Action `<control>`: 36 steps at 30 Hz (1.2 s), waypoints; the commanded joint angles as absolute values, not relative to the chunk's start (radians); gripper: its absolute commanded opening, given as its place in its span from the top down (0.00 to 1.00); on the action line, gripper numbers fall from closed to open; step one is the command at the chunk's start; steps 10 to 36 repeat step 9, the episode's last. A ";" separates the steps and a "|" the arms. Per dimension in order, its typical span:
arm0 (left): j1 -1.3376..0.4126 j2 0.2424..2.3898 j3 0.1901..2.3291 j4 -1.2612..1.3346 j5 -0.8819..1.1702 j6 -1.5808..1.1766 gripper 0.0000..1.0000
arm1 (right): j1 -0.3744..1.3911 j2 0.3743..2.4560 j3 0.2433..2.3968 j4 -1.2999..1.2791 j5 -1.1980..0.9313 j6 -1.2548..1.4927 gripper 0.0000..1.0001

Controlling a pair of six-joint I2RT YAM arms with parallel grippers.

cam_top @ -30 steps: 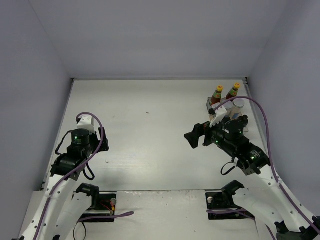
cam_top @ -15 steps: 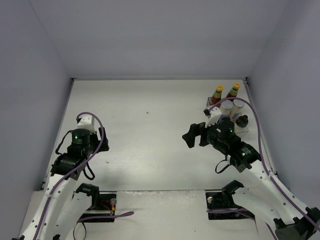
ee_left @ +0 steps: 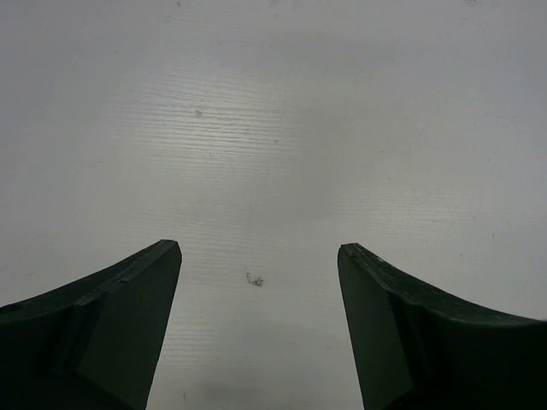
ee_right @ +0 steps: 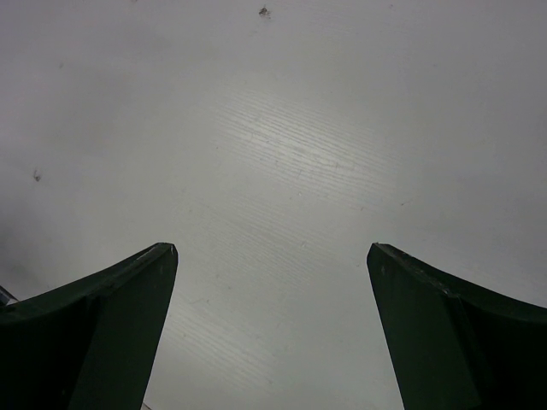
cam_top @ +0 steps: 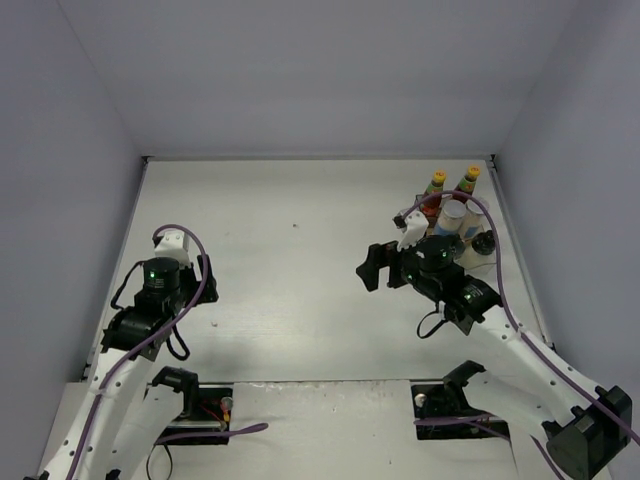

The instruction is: Organize the condiment bottles

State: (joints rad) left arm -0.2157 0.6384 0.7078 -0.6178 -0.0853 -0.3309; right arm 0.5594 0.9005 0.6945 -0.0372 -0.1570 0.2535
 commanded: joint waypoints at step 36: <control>-0.212 0.644 0.733 -0.592 -0.083 -0.345 0.26 | 0.578 0.920 0.701 0.049 -0.121 0.244 0.00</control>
